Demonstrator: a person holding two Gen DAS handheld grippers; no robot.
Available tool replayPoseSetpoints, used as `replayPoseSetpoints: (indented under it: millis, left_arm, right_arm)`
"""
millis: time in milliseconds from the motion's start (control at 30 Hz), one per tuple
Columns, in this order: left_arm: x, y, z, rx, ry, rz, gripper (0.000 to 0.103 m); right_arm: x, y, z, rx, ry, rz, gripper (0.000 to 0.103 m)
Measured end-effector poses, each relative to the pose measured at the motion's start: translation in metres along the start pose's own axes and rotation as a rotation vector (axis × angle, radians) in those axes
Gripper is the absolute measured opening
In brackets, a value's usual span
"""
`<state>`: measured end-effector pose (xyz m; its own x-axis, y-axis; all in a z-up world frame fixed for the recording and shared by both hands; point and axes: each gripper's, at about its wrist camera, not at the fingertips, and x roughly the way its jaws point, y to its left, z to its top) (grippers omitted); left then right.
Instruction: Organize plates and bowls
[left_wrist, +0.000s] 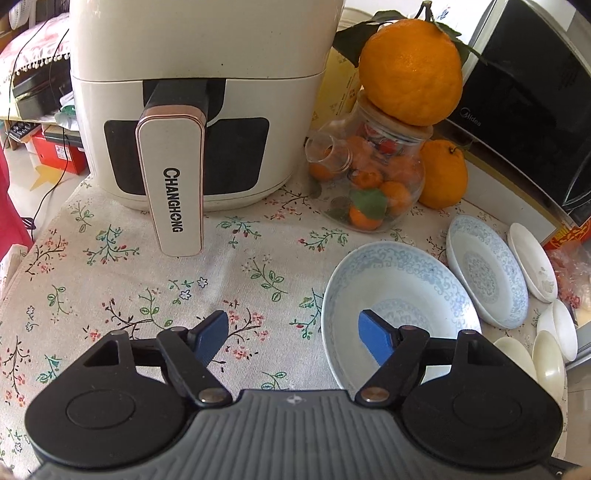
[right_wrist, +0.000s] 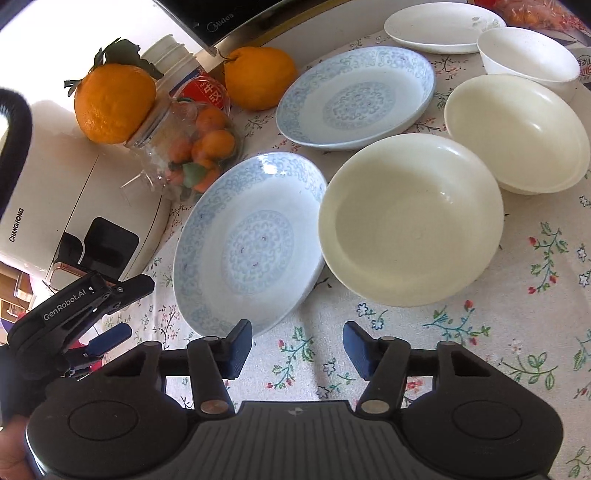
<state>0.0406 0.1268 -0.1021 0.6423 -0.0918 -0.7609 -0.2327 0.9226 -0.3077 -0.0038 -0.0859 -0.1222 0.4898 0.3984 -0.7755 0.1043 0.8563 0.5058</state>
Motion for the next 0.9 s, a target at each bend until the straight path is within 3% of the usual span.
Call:
replayPoseSetpoints:
  millis: [167,433,600,700,733,900]
  left_arm:
    - [0.011,0.003,-0.001,-0.003,0.026,-0.001,0.058]
    - [0.034,0.003,-0.005,-0.038,0.083,-0.038,0.050]
    - [0.042,0.000,-0.010,-0.042,0.092,-0.059,0.031]
    - [0.044,-0.002,-0.011,-0.046,0.082,-0.094,0.011]
    - [0.045,-0.003,-0.010,-0.050,0.074,-0.090,0.009]
    - [0.040,-0.007,-0.011,-0.007,0.068,-0.070,0.008]
  right_arm:
    - [0.002,0.006,-0.003,0.024,-0.037,-0.021,0.054]
    - [0.021,-0.019,0.002,0.155,-0.084,-0.016,0.040]
    - [0.033,-0.021,0.003,0.184,-0.096,-0.032,0.026]
    - [0.037,-0.023,0.004,0.208,-0.100,-0.041,0.014]
    - [0.039,-0.023,0.007,0.203,-0.102,-0.047,0.010]
    - [0.037,-0.026,0.009,0.208,-0.111,-0.028,0.009]
